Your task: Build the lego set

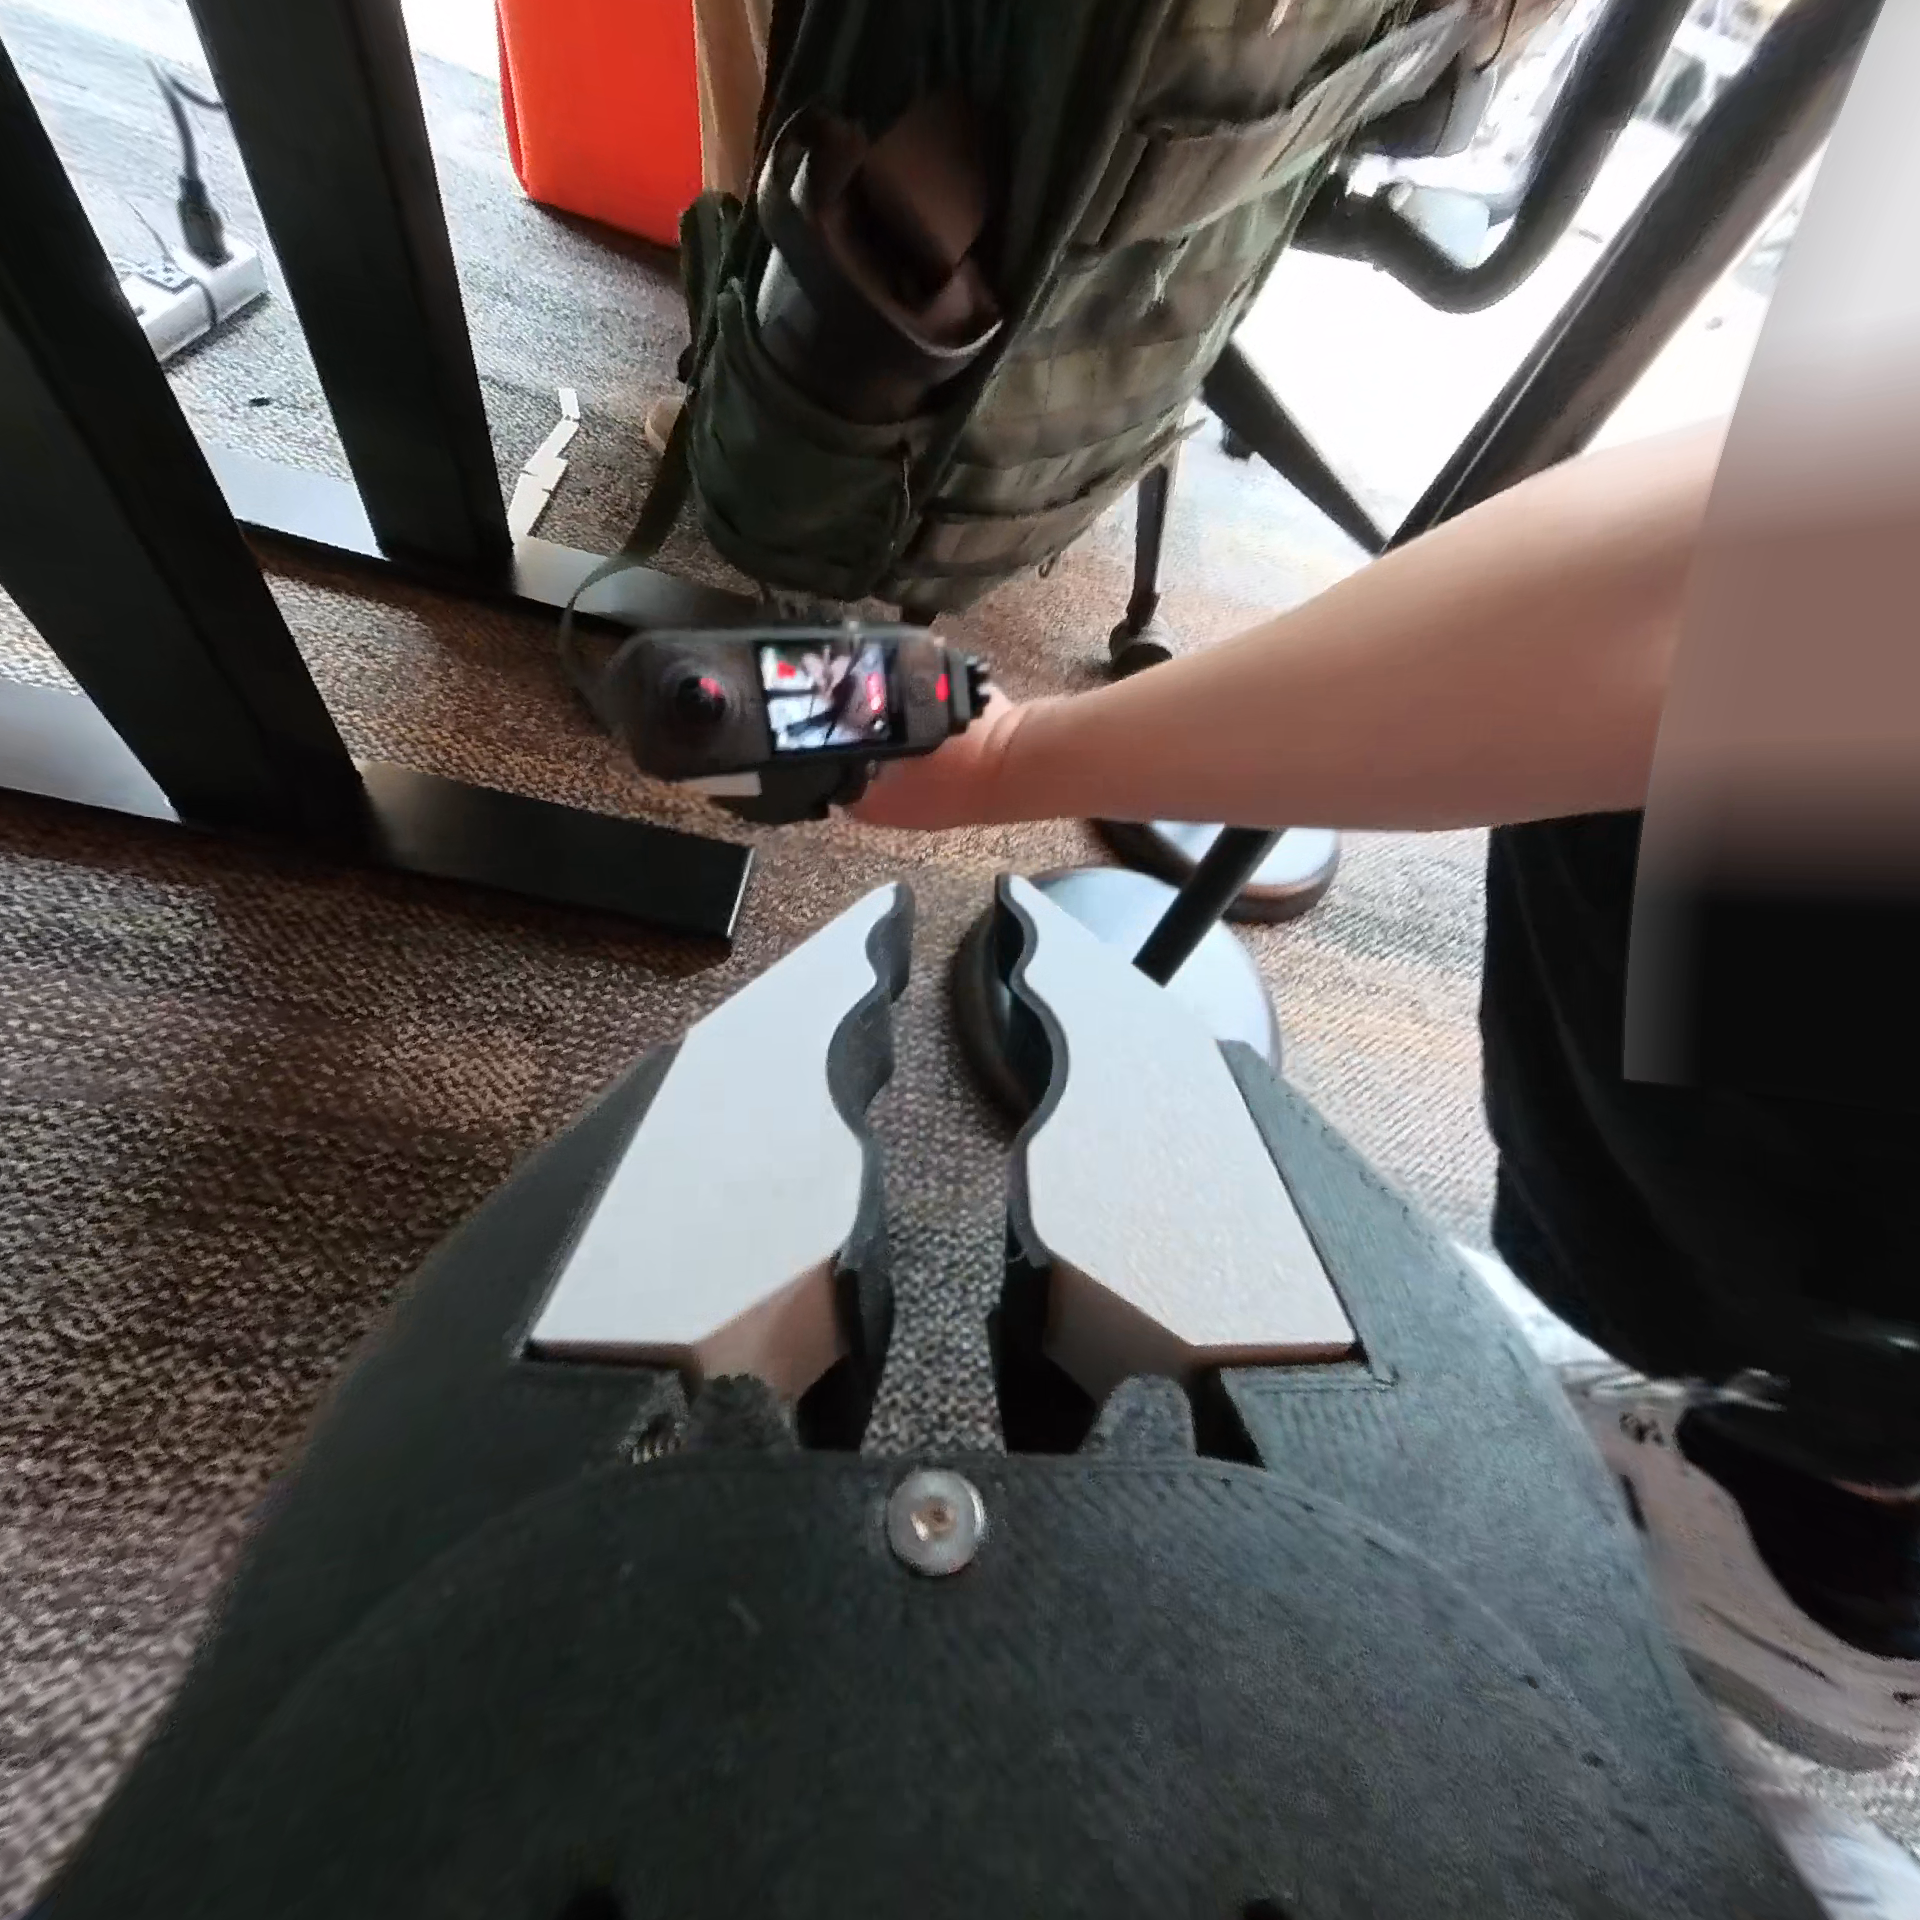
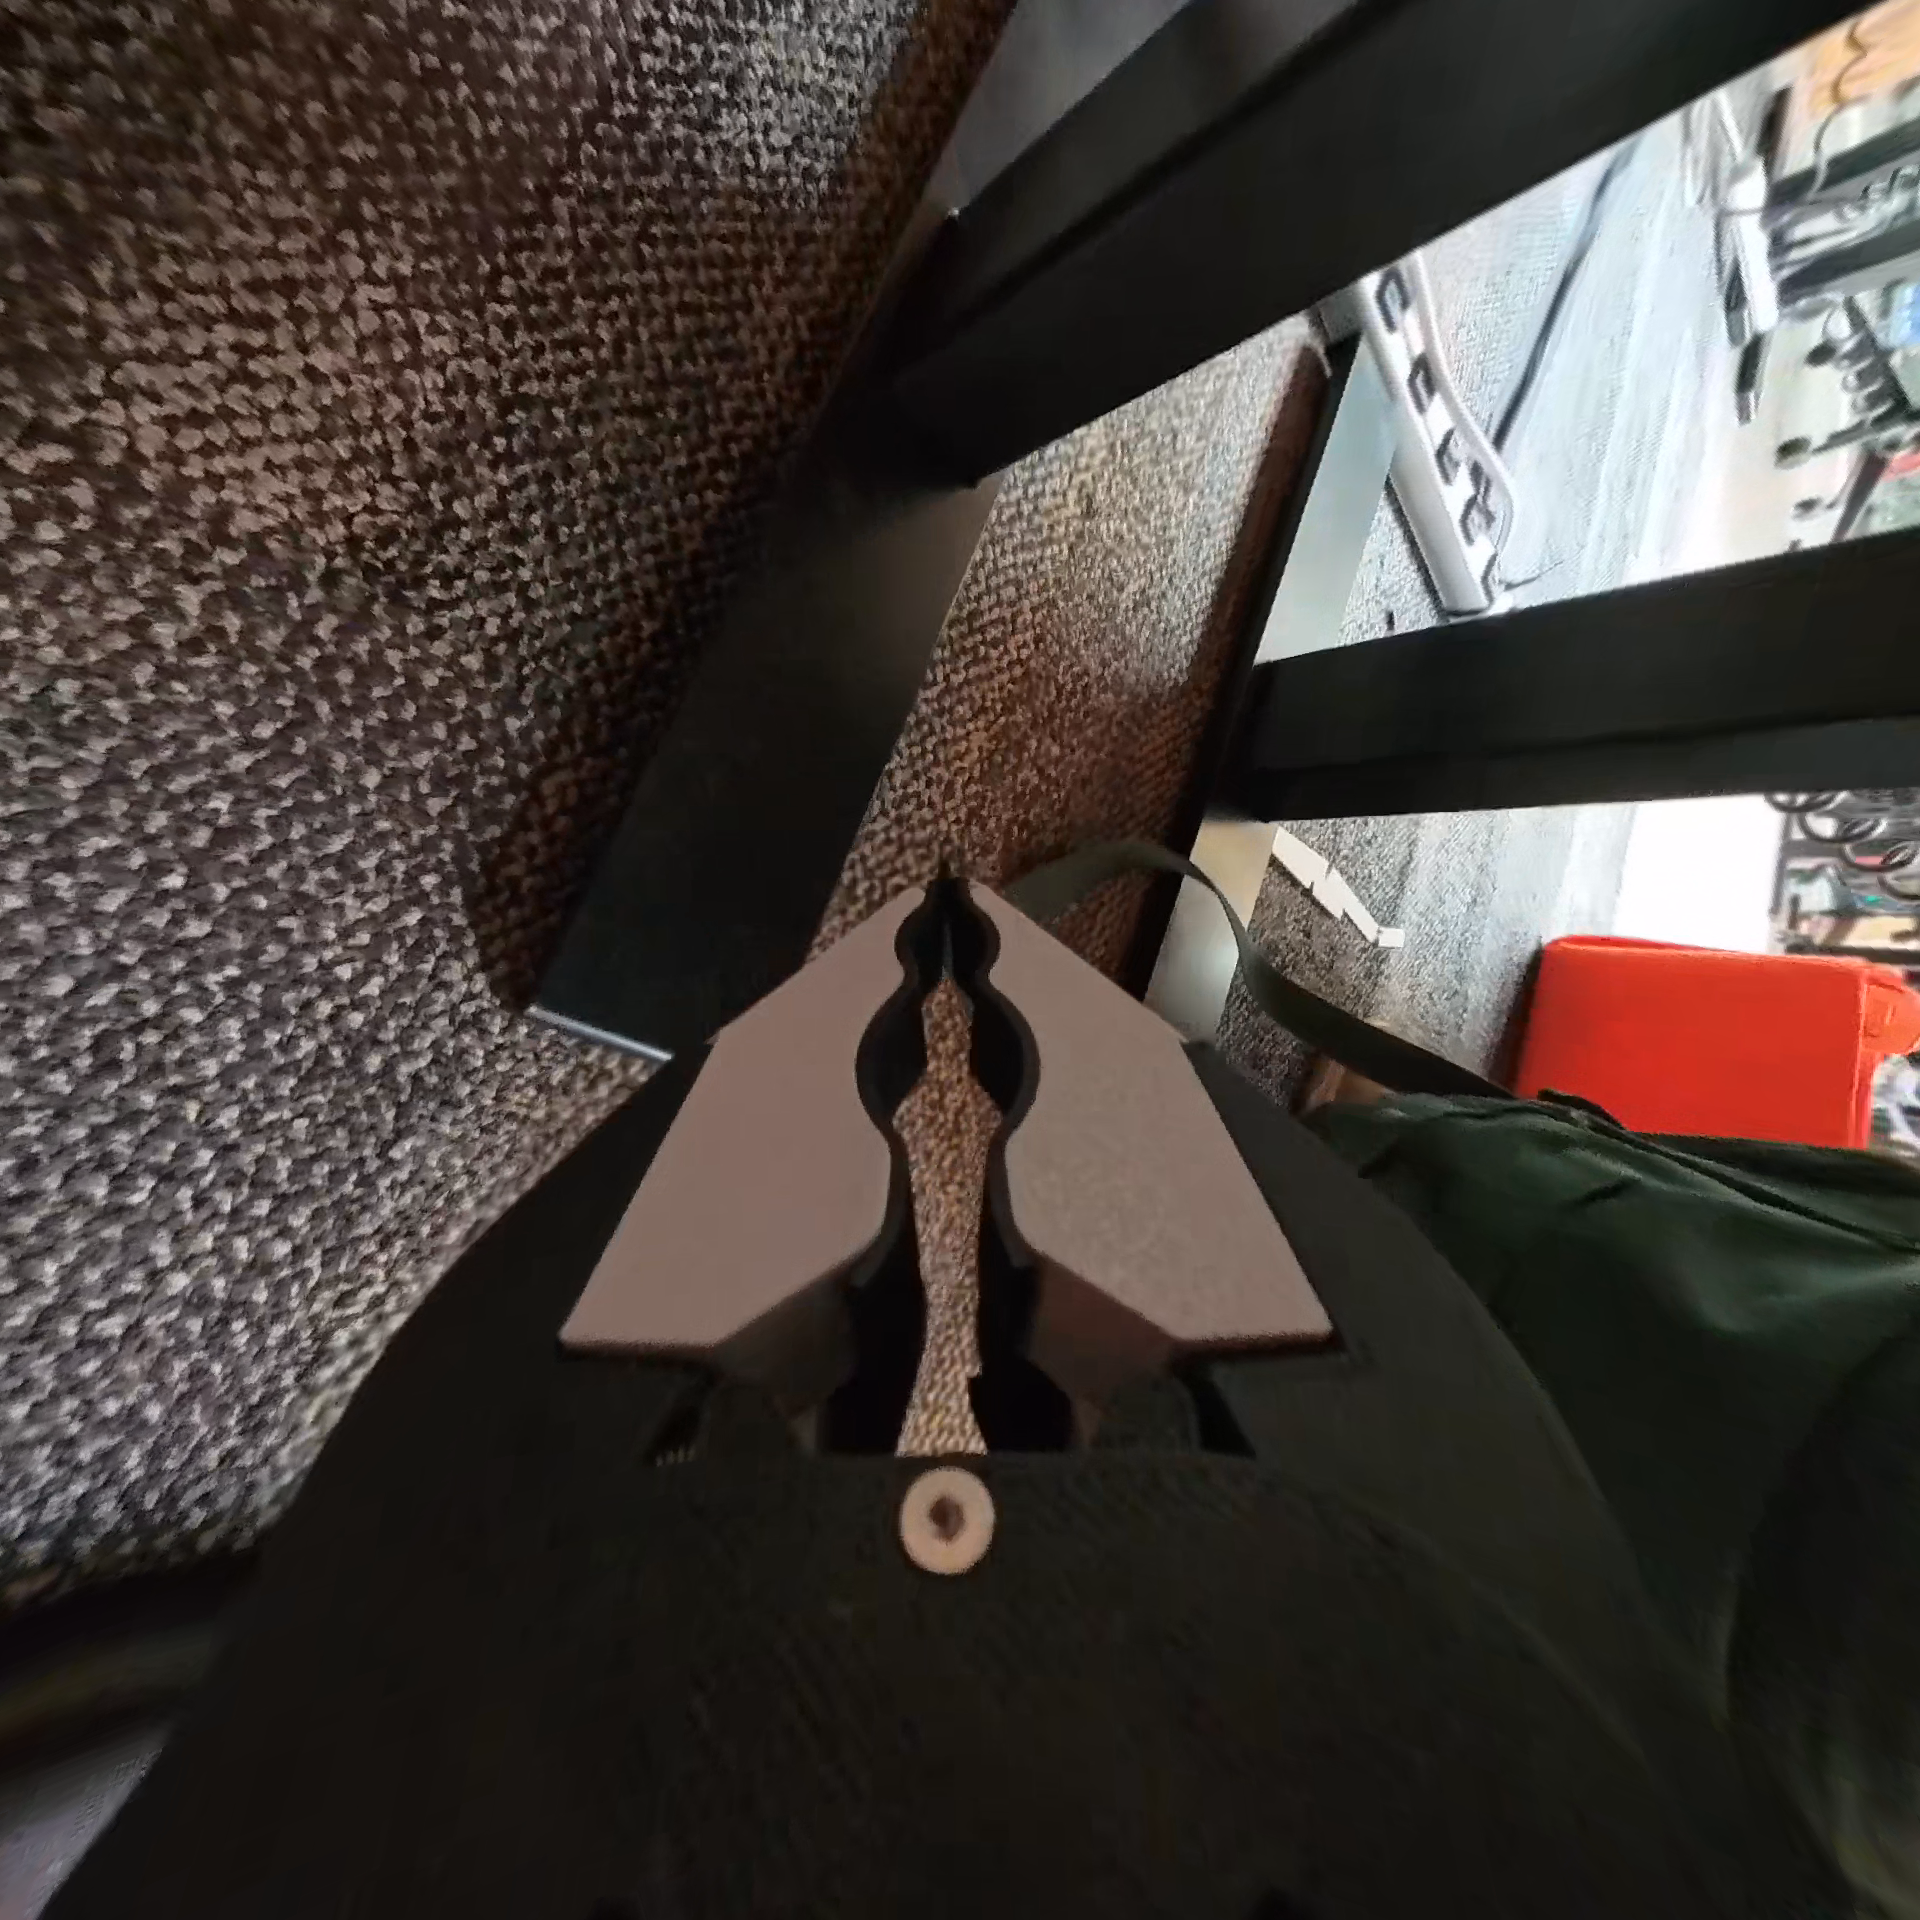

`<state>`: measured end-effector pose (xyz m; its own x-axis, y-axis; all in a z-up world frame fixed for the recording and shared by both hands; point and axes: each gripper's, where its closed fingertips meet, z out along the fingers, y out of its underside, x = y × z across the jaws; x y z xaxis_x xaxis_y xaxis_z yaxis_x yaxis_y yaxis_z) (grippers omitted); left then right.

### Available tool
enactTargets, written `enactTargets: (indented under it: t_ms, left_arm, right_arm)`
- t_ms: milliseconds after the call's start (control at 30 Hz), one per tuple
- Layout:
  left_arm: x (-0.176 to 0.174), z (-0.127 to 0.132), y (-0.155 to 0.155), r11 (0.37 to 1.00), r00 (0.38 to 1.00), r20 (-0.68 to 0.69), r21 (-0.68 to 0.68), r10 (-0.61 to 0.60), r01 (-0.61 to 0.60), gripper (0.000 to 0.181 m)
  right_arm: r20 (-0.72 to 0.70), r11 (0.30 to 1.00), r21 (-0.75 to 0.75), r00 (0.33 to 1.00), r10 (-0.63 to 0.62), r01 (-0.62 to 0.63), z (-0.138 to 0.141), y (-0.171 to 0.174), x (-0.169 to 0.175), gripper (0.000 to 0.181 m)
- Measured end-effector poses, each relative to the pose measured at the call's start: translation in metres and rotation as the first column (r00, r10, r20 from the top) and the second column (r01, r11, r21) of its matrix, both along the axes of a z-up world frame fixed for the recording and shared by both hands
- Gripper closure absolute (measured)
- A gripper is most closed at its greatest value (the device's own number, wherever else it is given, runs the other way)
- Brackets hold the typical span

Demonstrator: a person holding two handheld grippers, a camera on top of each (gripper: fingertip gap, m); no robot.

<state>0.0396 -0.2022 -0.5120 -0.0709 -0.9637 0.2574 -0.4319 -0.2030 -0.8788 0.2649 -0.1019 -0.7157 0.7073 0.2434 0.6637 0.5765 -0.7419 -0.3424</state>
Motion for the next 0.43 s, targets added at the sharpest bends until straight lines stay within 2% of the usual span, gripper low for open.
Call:
enactTargets:
  t_ms: [200,433]
  left_arm:
    - [0.005,-0.044,0.008,0.999,0.993,-0.115,0.010,-0.031,0.033,0.167]
    - [0.017,-0.065,0.014,0.997,0.980,-0.192,0.033,-0.058,0.066,0.167]
  right_arm:
    - [-0.087,1.000,-0.015,0.996,-0.027,0.025,0.018,-0.008,-0.009,0.181]
    - [-0.265,0.998,-0.042,0.964,0.025,-0.037,0.047,-0.007,-0.050,0.181]
